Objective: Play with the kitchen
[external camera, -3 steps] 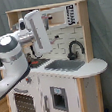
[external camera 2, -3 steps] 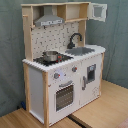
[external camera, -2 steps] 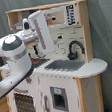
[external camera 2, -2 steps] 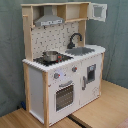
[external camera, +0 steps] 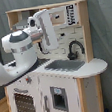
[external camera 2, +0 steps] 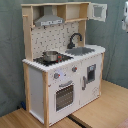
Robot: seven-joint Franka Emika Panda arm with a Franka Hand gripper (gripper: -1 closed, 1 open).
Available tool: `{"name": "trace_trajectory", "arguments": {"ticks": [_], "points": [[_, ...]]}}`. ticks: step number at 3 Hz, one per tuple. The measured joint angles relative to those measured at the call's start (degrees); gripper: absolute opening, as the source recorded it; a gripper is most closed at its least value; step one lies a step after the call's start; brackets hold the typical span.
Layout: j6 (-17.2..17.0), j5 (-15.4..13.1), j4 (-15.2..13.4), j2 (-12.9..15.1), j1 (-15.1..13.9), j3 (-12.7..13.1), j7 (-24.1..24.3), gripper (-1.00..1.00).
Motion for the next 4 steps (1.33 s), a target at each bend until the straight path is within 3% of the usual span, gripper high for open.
{"name": "trace_trajectory", "arguments": {"ticks": [3, 4], "points": [[1.87, -0.83, 12.96, 14.87, 0.00, 1.49, 0.58, 1.00], [2.06, -0.86, 16.46, 19.48, 0.00, 3.38, 1.12, 1.00]]}}
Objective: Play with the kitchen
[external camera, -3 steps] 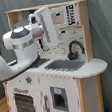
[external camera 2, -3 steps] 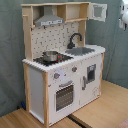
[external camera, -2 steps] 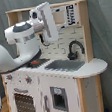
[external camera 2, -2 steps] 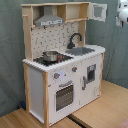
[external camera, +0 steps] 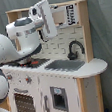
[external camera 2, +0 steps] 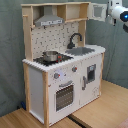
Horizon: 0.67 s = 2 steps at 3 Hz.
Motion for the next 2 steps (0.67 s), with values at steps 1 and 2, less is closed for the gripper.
{"name": "trace_trajectory", "arguments": {"ticks": [1, 2], "points": [[2.09, -0.05, 1.10, 3.70, 0.00, 3.58, 0.96, 1.00], [2.67, -0.07, 5.07, 8.43, -0.01, 5.85, 0.95, 1.00]]}}
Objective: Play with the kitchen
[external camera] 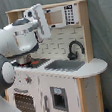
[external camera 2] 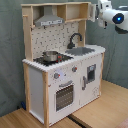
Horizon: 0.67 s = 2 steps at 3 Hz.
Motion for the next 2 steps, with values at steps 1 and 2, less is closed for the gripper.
{"name": "trace_trajectory", "arguments": {"ticks": [1, 2], "points": [[0.00, -0.20, 3.57, 4.63, 0.00, 1.55, 0.00, 1.00], [0.00, -0.89, 7.33, 9.43, 0.00, 2.87, 0.01, 1.00]]}}
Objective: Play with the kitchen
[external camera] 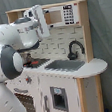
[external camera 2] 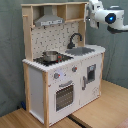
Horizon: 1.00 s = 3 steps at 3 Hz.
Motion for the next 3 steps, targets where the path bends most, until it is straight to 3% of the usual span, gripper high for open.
{"name": "trace_trajectory", "arguments": {"ticks": [3], "points": [[1.02, -2.45, 12.01, 12.87, 0.00, 4.16, -0.04, 1.00]]}}
